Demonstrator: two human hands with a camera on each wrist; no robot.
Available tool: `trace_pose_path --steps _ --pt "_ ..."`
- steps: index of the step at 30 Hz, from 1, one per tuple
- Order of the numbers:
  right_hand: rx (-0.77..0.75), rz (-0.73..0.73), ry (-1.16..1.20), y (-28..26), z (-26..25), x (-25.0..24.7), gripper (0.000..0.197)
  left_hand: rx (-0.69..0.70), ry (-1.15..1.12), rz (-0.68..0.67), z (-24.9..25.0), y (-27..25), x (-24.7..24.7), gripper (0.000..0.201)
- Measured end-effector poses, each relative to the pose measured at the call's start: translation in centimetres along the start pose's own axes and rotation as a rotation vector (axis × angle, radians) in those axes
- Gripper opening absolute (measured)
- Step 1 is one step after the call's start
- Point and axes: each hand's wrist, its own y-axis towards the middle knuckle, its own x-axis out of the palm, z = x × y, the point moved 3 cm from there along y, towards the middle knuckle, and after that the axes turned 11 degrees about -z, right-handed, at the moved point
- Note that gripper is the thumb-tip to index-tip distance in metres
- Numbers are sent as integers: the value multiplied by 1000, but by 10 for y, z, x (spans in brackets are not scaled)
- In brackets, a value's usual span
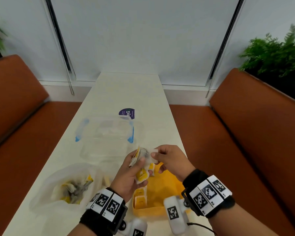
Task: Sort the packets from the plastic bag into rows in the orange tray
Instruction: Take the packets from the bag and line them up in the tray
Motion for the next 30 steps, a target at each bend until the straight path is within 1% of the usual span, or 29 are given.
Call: trace_pose_path --steps 3,5,8,10,14,15,16,19,21,22,25,27,30 --pt "-8 18 -25 -2 0 -5 12 -3 -11 13 -7 3 1 31" --pt "-25 29 -60 -5 -3 -7 3 -19 -40 36 -12 5 -1 30" --pt "-57 42 -146 -6 -8 -9 17 -23 -86 44 -16 6 -2 29" --pt "-62 23 -168 -7 -12 -10 19 -21 -83 53 -16 8 -2 25" --pt "-3 -56 -84 -11 -21 -16 31 -28 -52 85 -15 11 -6 23" --pt "8 -71 -105 -11 -23 -19 32 -29 -38 102 -15 12 -8 23" --pt "22 -78 -181 -10 -25 -23 32 -31 -25 120 -15 12 -11 22" --pt "52 -84 -557 0 -24 -35 24 -25 -14 150 -14 12 -19 21" --pt "78 -94 -806 10 -17 -38 18 -20 -12 165 -13 10 -23 21" --pt "108 -101 -889 16 -10 -38 17 -21 -10 172 -13 10 -25 20" --pt "212 -137 -994 37 11 -31 19 -28 -15 193 -15 7 -31 21" --pt "255 -214 -1031 51 21 -22 22 -33 -16 204 -17 6 -35 22" --pt "320 -354 -1165 71 35 -6 33 -43 -21 215 -20 3 -39 22"
